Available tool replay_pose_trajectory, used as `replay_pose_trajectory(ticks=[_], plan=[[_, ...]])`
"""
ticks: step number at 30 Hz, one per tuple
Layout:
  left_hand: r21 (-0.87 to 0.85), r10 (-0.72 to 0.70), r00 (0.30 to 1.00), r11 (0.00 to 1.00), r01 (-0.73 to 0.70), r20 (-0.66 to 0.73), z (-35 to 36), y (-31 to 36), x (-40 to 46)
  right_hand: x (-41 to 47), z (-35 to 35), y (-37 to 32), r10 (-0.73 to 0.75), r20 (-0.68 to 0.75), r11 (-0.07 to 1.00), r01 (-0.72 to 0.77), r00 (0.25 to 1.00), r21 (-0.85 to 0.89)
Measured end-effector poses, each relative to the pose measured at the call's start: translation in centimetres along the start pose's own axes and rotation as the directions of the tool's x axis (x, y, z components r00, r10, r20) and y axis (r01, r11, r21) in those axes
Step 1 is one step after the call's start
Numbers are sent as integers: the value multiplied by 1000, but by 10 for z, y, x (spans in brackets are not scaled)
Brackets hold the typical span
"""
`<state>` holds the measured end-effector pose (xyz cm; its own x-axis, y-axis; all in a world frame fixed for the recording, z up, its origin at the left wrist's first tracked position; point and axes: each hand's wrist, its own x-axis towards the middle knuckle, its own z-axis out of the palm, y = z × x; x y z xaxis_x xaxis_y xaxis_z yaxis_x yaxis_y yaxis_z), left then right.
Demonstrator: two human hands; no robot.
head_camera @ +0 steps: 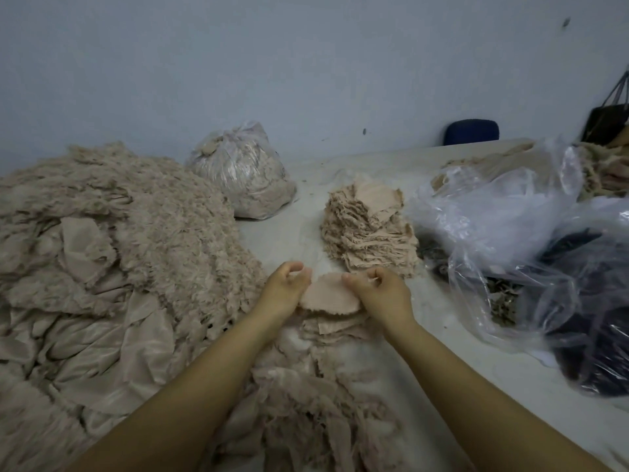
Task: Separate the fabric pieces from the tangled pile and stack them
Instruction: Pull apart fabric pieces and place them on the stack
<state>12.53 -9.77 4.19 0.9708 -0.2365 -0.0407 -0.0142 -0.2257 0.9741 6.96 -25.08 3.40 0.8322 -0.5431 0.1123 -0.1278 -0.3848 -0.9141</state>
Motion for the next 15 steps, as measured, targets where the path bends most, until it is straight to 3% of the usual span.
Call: replay_pose_trajectory(ticks=[2, 4, 6, 7, 9, 10, 11, 13, 15], plan=[[104, -38, 995, 994, 28, 95, -5, -8, -6, 2, -6, 4, -4, -45, 971, -7, 999, -240], [210, 11, 970, 976, -64, 242, -20, -14, -15, -9, -5, 6, -82, -31, 983, 76, 996, -167], [265, -2, 868, 953, -149, 497, -40, -18, -28, -38, 5, 9, -178, 205, 983, 185, 963, -14], [353, -34, 793, 906, -233, 609, -49, -19, -33, -55, 11, 12, -217, 370, 972, 235, 903, -4], [549, -65, 708, 682, -482, 703, -62, -27, -41, -85, 21, 23, -269, 611, 915, 396, 745, -79], [575, -38, 702, 607, -549, 711, -65, -32, -43, -89, 22, 29, -309, 631, 877, 470, 712, -101], [570, 12, 725, 609, -552, 689, -68, -35, -46, -90, 20, 34, -334, 597, 874, 477, 730, -93], [514, 95, 802, 722, -463, 590, -73, -36, -51, -88, 10, 36, -258, 444, 961, 274, 858, 29], [409, 112, 865, 846, -341, 489, -80, -34, -54, -83, 2, 32, -92, 376, 975, 6, 922, 224]])
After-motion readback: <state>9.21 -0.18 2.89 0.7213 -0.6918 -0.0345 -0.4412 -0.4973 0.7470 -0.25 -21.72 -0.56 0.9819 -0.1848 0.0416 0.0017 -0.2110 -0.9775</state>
